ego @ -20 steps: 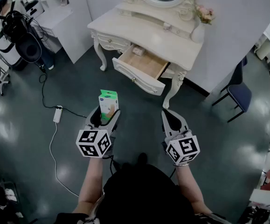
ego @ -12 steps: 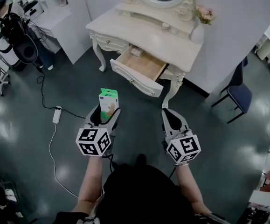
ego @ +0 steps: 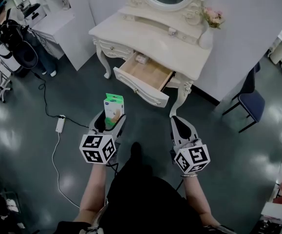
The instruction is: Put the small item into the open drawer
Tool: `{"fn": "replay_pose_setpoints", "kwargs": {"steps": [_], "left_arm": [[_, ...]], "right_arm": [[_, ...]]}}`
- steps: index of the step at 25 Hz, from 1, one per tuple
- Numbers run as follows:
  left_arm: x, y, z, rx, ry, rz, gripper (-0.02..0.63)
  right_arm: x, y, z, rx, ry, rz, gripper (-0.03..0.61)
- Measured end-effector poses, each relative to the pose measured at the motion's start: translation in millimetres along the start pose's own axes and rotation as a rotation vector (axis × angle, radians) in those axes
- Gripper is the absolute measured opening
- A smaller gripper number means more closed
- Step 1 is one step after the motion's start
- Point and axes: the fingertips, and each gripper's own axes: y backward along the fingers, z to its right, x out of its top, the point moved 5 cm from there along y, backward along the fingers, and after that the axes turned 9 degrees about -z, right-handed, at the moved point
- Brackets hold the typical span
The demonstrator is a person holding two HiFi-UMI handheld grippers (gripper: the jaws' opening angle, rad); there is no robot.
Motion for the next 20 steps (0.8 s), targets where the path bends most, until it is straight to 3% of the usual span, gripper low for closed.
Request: {"fn": "replay_pose_setpoints", "kwargs": {"steps": [9,20], "left_arm": [[25.6,-55.8,-20.7,-0.021,-0.005,-0.006,0.344],[79.8,-156.7,-66.4,-0.058,-0.003,-0.023,0.344]], "right_arm": [[11.6,-42.8,28.8,-0.025,0.001,-0.008,-0.003],[39.7,-140.4,80.5,-0.052,-0.008,-0.024,-0.003]]}}
